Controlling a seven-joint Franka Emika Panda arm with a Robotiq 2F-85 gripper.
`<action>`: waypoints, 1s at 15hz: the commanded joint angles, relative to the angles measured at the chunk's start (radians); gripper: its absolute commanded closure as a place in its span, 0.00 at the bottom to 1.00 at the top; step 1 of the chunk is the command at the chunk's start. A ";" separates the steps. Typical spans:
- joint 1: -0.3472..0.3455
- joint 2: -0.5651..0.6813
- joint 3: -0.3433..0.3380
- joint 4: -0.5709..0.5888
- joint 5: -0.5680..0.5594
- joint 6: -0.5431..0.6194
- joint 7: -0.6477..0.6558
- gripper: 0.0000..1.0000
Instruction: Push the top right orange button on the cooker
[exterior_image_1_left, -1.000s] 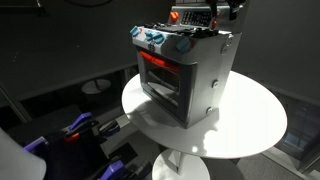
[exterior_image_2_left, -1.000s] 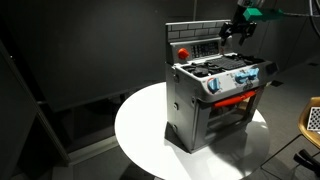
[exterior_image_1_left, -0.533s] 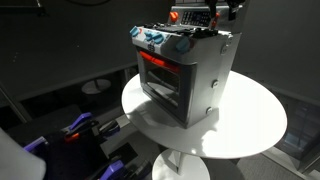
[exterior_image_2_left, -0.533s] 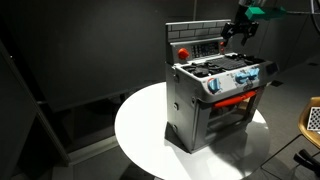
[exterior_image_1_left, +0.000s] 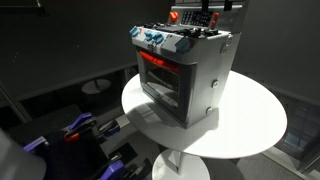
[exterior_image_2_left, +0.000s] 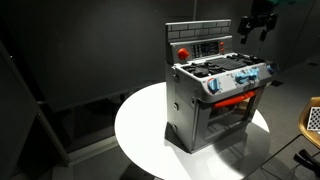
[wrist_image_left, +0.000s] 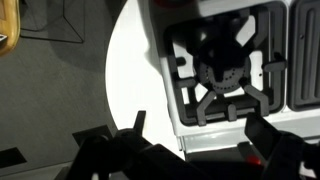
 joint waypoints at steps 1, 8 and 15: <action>-0.011 -0.085 0.002 -0.032 -0.036 -0.147 -0.060 0.00; -0.025 -0.242 0.007 -0.131 -0.159 -0.269 -0.065 0.00; -0.035 -0.410 -0.011 -0.288 -0.095 -0.166 -0.170 0.00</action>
